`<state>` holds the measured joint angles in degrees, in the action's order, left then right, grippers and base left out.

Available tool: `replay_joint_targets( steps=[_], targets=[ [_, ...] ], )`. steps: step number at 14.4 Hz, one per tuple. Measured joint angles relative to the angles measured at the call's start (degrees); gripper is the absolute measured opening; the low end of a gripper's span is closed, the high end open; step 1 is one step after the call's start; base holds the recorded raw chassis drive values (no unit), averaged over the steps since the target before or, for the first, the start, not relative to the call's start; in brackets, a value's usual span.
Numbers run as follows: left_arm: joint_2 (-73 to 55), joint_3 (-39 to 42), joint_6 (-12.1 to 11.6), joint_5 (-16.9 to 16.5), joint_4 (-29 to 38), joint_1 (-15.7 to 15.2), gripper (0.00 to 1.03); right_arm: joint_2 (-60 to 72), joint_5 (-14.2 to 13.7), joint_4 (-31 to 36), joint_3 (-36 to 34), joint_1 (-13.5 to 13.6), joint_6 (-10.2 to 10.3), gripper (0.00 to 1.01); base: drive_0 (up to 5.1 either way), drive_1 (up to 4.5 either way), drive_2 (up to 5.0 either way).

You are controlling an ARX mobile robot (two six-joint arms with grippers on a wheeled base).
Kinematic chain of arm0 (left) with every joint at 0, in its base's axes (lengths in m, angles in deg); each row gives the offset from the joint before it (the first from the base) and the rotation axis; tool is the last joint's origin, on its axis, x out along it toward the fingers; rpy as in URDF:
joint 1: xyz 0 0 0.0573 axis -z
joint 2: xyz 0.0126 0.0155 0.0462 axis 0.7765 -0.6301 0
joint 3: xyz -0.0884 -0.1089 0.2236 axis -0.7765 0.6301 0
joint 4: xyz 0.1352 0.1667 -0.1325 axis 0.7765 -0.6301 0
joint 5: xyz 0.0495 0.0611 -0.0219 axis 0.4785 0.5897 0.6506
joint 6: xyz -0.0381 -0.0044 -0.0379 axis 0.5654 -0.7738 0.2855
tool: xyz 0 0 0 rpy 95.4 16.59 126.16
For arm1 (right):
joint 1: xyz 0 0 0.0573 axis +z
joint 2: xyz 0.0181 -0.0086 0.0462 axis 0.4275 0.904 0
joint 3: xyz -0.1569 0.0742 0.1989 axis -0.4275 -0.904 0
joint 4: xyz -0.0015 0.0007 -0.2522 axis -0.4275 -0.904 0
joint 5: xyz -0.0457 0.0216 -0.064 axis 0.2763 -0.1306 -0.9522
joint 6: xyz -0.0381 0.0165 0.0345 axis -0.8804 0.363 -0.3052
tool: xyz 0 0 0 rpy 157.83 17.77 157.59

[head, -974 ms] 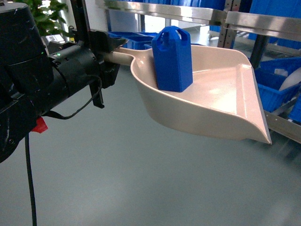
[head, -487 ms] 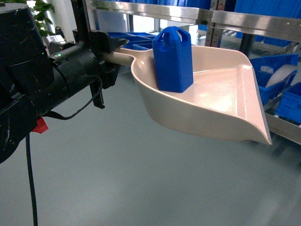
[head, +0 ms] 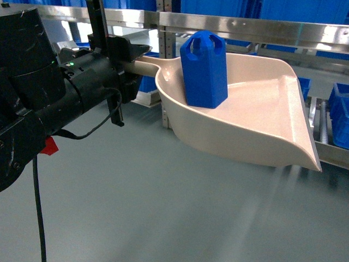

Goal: Place part in tray to right shelf

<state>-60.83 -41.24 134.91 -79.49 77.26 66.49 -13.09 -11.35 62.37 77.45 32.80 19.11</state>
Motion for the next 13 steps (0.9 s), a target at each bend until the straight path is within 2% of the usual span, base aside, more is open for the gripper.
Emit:
replay_joint_targets(
  steps=[13],
  targets=[
    [0.00, 0.00, 0.00, 0.00, 0.04, -0.07, 0.12, -0.02, 0.00, 0.02, 0.00, 0.00, 0.00, 0.98, -2.1, -2.07, -2.1]
  ],
)
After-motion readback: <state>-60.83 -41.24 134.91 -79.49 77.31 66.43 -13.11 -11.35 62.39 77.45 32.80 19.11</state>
